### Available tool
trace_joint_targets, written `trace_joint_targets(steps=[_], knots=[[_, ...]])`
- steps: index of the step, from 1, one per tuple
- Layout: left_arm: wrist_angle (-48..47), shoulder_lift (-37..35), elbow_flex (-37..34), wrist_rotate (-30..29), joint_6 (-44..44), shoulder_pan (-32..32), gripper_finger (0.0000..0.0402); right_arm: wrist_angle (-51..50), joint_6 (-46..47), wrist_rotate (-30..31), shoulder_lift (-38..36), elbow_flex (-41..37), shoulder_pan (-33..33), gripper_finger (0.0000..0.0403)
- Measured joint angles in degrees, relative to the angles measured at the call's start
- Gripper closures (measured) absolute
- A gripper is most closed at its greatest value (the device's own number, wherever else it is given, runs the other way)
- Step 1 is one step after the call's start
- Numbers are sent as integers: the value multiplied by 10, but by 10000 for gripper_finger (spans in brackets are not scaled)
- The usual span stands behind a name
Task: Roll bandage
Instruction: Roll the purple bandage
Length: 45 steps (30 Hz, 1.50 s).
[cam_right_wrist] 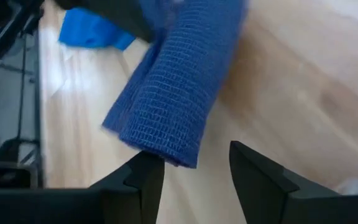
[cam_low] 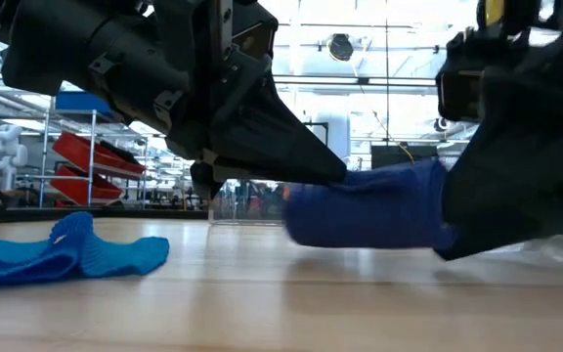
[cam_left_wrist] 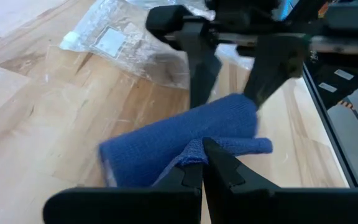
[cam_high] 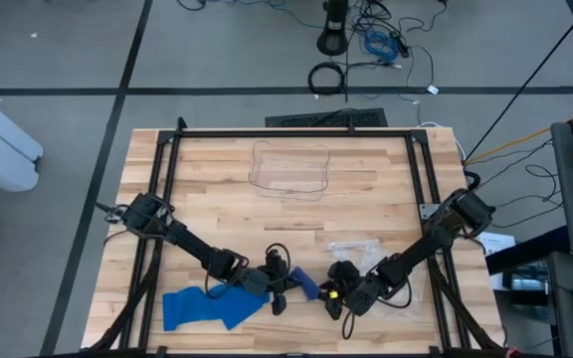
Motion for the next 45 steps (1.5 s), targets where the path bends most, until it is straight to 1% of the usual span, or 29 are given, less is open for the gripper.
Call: trace_joint_targets(steps=[5, 7, 10, 13, 16, 19, 23, 25, 28, 31, 34, 35, 39, 41, 42, 45], knots=[[1, 0, 1, 2, 0, 0, 400, -65, -4, -24, -51, 0, 0, 242], [2, 0, 1, 2, 0, 1, 400, -86, -8, -22, -68, 0, -5, 248], [2, 0, 1, 2, 0, 1, 400, -95, -27, -28, -73, 0, -18, 256], [2, 0, 1, 2, 0, 1, 400, -88, -46, -53, -65, 0, -32, 257], [4, 0, 1, 2, 0, 1, 400, -90, -59, -83, -55, 0, -41, 245], [5, 0, 1, 2, 0, 1, 400, -90, -66, -112, -53, 0, -47, 222], [5, 0, 1, 2, 0, 1, 400, -93, -65, -181, -53, 0, -58, 190], [4, 0, 1, 2, 0, 1, 400, -91, -61, -208, -53, 0, -63, 180], [4, 0, 1, 2, 0, 1, 400, -91, -57, -223, -54, 0, -65, 176], [2, 0, 1, 2, 0, 1, 400, -93, -56, -232, -62, 0, -65, 186], [2, 0, 1, 2, 0, 1, 400, -92, -63, -227, -83, 0, -58, 204], [2, 0, 1, 2, 0, 1, 400, -92, -67, -216, -93, 0, -53, 211], [3, 0, 0, 2, 0, 1, 400, -88, -89, -141, -129, 0, -30, 245], [3, 0, 0, 1, 0, 1, 400, -72, -114, -90, -138, 0, -16, 267], [4, 0, 0, 1, 0, 1, 400, -57, -128, -75, -138, 0, -12, 280], [6, 0, 0, -1, 0, 2, 400, -14, -158, -64, -118, 0, -7, 325]])
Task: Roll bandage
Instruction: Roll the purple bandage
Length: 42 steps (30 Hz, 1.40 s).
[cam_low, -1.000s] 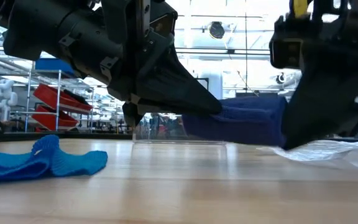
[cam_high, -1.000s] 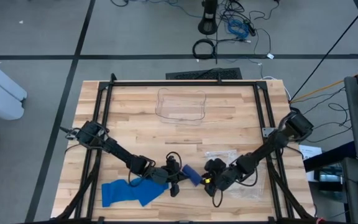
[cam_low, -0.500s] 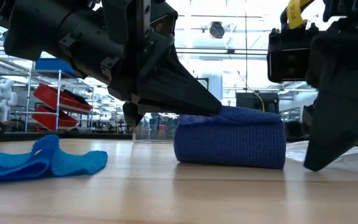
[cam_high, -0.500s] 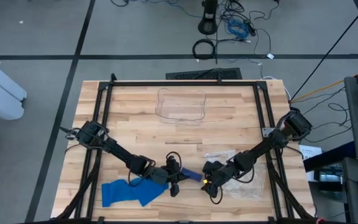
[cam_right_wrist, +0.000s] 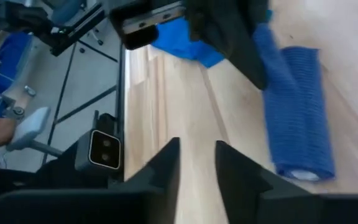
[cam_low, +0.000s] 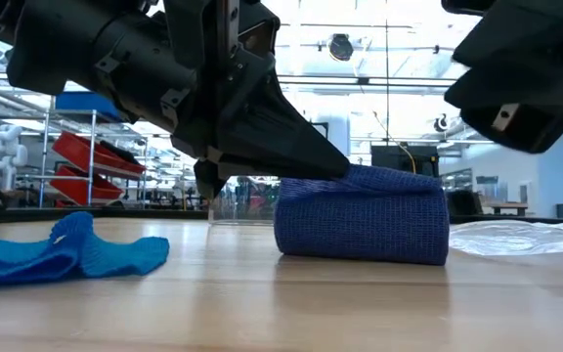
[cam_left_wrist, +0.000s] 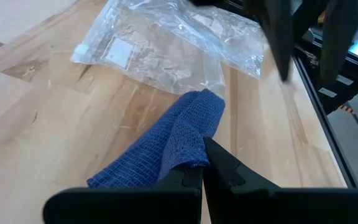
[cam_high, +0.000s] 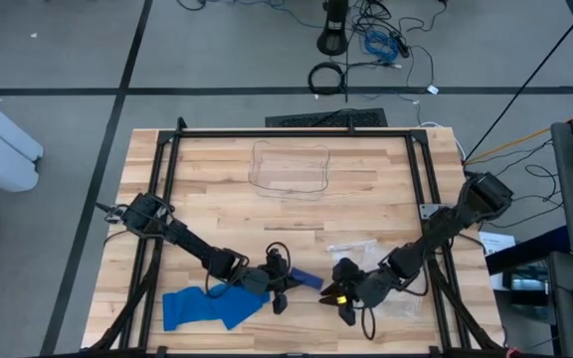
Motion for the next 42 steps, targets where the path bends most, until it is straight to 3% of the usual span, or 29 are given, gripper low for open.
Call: trace_joint_targets(steps=[6, 20, 38, 42], knots=[[0, 0, 0, -6, 0, 3, 400, 51, -25, 0, 42, 0, -17, 397], [-2, 0, 0, -6, 2, 5, 400, -9, -43, 3, 42, 0, -65, 403], [-3, 0, 0, 6, 3, 2, 399, -46, -28, 18, 42, 0, -66, 403], [-2, 0, 0, 14, 1, 2, 384, -48, -26, 18, 42, 0, -66, 403]])
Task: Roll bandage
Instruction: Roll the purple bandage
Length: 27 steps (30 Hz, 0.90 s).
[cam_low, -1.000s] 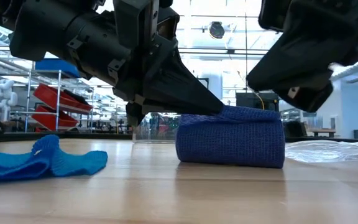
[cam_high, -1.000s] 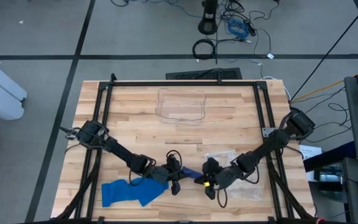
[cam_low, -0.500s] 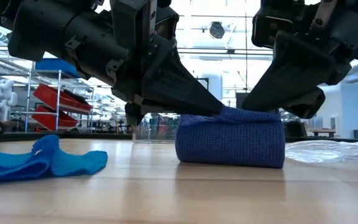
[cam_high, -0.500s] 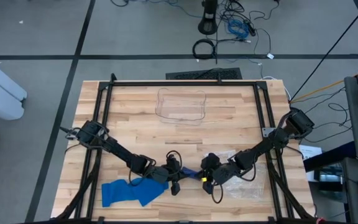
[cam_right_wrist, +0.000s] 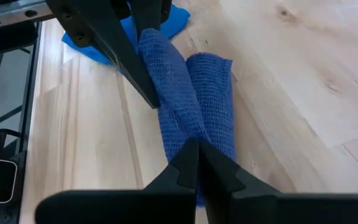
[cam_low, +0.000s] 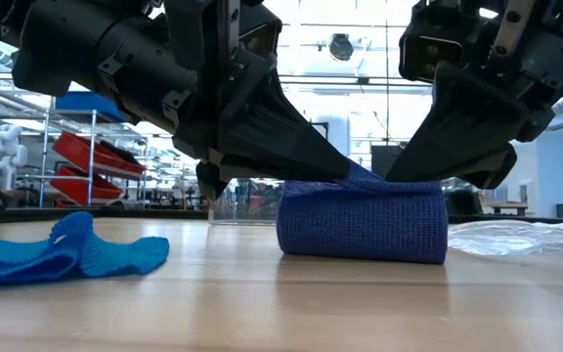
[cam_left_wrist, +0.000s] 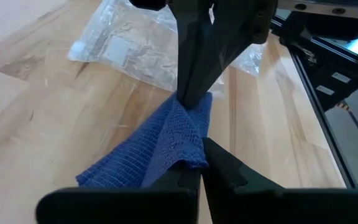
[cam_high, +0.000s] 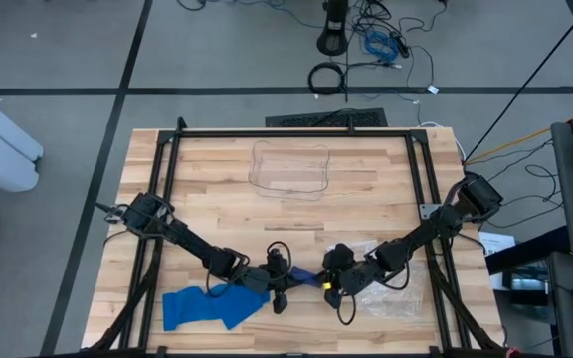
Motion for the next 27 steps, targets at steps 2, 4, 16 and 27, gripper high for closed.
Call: trace_joint_targets(steps=[2, 4, 16, 27], knots=[[-2, 0, 0, 1, 1, 0, 374, -2, 0, 0, 0, 0, 0, 403], [-2, -2, 0, 2, 4, 0, 367, -5, 3, 0, 0, 0, 0, 403], [-1, -9, 0, 2, 30, -1, 361, -26, 12, 11, 0, 0, 2, 403], [-80, -23, 0, 50, 62, -16, 361, -20, 12, 13, 0, 0, 13, 403]])
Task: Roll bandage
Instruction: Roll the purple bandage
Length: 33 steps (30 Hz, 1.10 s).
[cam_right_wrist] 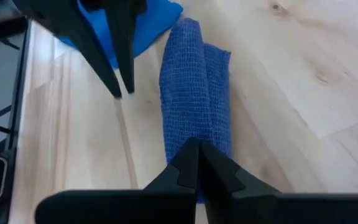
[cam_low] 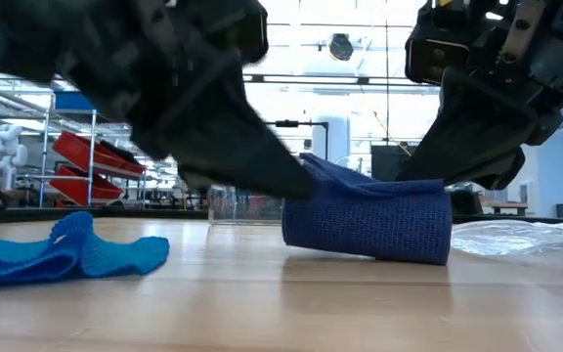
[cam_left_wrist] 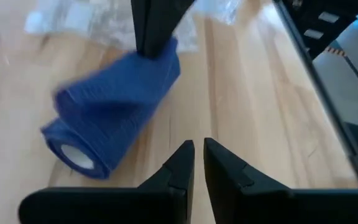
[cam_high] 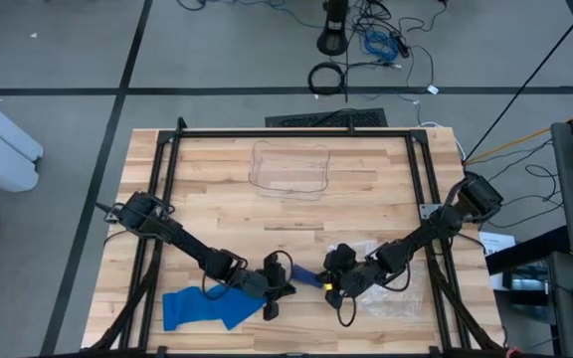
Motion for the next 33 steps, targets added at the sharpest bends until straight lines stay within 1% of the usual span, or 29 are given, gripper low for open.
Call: trace_joint_targets(steps=[3, 7, 10, 14, 19, 22, 30, 33], knots=[[-31, -20, 0, -23, 15, -5, 361, 4, 0, 0, 0, 0, 5, 403], [-93, -40, 0, -103, 15, -11, 361, 14, -2, -2, 1, 0, 11, 403], [-116, -42, 0, -142, 13, -17, 361, 21, -3, -4, 1, 0, 13, 403], [-114, -43, 0, -145, 13, -21, 361, 29, 0, -5, 10, 0, 17, 403], [-115, -43, 0, -147, 13, -21, 361, 100, 1, -35, 50, 0, 17, 402], [-116, -43, 0, -147, 13, -21, 361, 128, 1, -39, 68, 0, 23, 402], [-110, -43, 0, -147, 17, -21, 361, 125, 20, -34, 72, 5, 45, 402], [-81, -43, 0, -147, 30, -21, 361, 125, 9, -34, 72, 22, 52, 402]])
